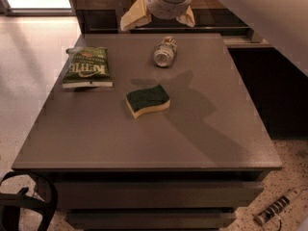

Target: Place 7up can upright

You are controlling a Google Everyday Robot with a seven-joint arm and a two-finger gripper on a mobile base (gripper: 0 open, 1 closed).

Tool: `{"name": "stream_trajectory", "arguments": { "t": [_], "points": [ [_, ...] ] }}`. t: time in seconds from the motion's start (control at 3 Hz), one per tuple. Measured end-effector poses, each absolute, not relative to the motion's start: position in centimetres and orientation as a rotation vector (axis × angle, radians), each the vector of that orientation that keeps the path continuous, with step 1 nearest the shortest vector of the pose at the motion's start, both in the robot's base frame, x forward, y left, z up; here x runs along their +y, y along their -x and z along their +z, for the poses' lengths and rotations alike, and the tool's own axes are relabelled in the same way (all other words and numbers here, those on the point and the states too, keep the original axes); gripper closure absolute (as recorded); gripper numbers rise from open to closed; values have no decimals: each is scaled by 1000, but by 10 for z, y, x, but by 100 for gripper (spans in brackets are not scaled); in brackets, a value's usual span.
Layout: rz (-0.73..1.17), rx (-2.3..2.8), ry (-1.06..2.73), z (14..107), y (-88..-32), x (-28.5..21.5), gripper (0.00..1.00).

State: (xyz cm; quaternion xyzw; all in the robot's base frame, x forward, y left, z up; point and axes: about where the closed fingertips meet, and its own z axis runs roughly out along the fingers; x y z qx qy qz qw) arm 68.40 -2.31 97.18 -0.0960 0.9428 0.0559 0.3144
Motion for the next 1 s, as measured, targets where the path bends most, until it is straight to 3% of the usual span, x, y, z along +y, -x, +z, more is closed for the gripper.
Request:
{"name": "stream_trajectory", "arguments": {
  "t": [1.0],
  "points": [
    [13, 2660, 53, 935, -723, -28, 0]
  ]
}}
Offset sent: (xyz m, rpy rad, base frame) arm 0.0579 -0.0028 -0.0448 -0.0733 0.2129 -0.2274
